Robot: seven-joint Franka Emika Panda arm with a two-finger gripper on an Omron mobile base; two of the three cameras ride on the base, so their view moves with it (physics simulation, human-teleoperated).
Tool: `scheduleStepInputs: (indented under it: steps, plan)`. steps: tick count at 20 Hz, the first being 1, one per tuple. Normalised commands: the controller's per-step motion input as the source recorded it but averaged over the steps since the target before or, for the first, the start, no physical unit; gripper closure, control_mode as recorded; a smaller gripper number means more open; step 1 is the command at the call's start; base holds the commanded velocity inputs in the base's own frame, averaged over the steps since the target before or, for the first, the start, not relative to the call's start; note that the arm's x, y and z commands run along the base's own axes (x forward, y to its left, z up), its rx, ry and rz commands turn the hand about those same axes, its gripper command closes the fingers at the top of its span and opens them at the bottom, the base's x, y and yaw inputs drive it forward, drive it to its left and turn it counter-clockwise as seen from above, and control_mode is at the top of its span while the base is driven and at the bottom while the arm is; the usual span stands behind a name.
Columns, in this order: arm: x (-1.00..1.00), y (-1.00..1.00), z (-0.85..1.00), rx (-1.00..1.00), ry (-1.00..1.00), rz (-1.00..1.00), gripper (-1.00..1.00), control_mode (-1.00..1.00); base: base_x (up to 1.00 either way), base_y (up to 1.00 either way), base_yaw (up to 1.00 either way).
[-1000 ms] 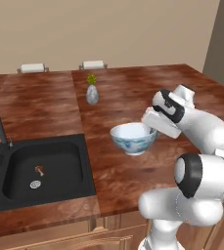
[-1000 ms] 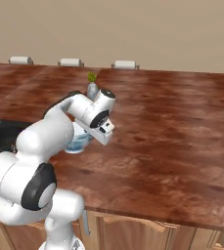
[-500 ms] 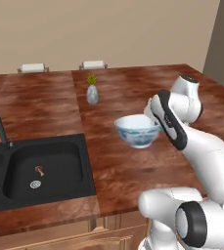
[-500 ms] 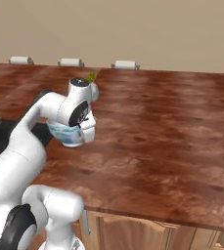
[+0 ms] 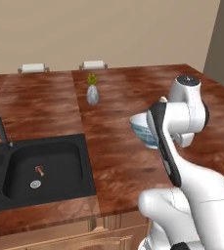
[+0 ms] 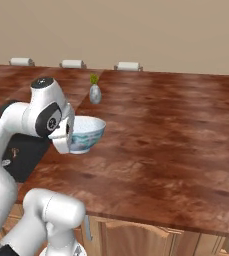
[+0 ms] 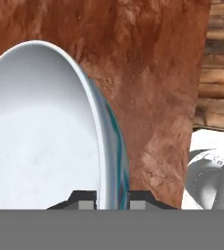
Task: Clear the mugs and bowl far away from the sink.
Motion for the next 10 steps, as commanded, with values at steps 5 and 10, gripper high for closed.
scheduleStepInputs:
  steps: [5, 10]
  plan:
    - [-0.62, 0.01, 0.42, 0.02, -0.16, -0.12, 1.0, -1.0, 0.0, 0.0, 0.0]
    - [-0.5, 0.01, 0.38, 0.01, -0.18, 0.0, 1.0, -1.0, 0.0, 0.0, 0.0]
